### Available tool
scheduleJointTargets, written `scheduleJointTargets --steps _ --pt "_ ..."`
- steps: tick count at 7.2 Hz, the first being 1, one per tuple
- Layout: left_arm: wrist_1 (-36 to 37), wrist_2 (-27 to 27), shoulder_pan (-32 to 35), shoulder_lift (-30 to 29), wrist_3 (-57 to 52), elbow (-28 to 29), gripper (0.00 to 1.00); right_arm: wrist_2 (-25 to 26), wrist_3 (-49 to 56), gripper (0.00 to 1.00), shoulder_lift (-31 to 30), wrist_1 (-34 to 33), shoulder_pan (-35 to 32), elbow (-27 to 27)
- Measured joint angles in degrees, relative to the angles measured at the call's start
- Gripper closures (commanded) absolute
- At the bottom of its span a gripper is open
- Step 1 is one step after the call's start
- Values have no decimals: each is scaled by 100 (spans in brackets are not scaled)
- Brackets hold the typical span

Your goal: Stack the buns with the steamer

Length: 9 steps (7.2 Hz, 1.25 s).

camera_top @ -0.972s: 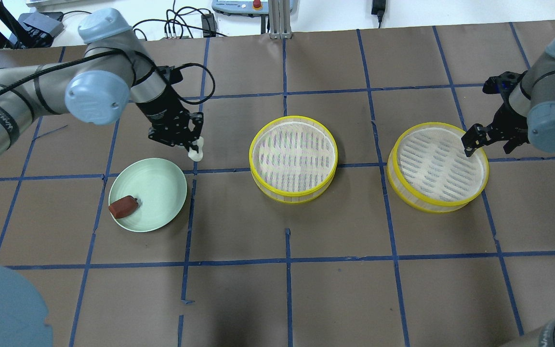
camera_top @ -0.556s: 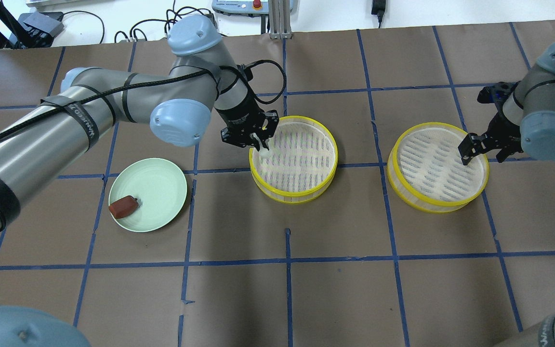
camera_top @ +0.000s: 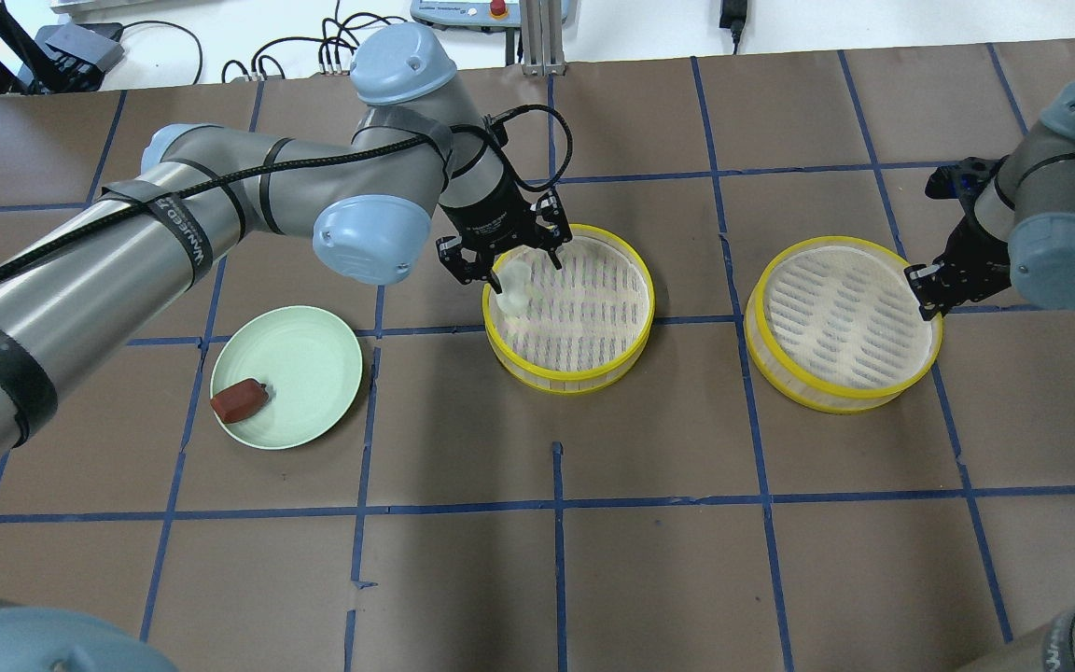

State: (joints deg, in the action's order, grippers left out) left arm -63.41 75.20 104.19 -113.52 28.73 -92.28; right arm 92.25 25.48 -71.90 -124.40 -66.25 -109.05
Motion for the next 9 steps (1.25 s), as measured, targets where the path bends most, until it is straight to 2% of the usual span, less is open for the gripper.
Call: scheduleJointTargets --steps 2,4,6,7,8,9 --pt "-1 -4 -4 -5 -27 6 0 65 82 99 -189 279 -9 403" --pt "-66 367 -209 44 -860 -41 0 -28 -150 99 -294 931 -205 1015" --pt "-646 1164 -985 185 -3044 -158 0 -186 -1386 99 -284 1471 -871 1593" --pt "-935 1856 -1266 217 -4227 -267 5 -223 -2148 98 -263 1558 -1351 1767" --pt "-1077 2673 -1441 235 -5107 -469 4 -241 -2893 98 -239 1596 -1813 1852" --pt "-1120 3239 -1655 245 -5756 -680 5 -250 -3567 98 -185 1610 -2284 1880"
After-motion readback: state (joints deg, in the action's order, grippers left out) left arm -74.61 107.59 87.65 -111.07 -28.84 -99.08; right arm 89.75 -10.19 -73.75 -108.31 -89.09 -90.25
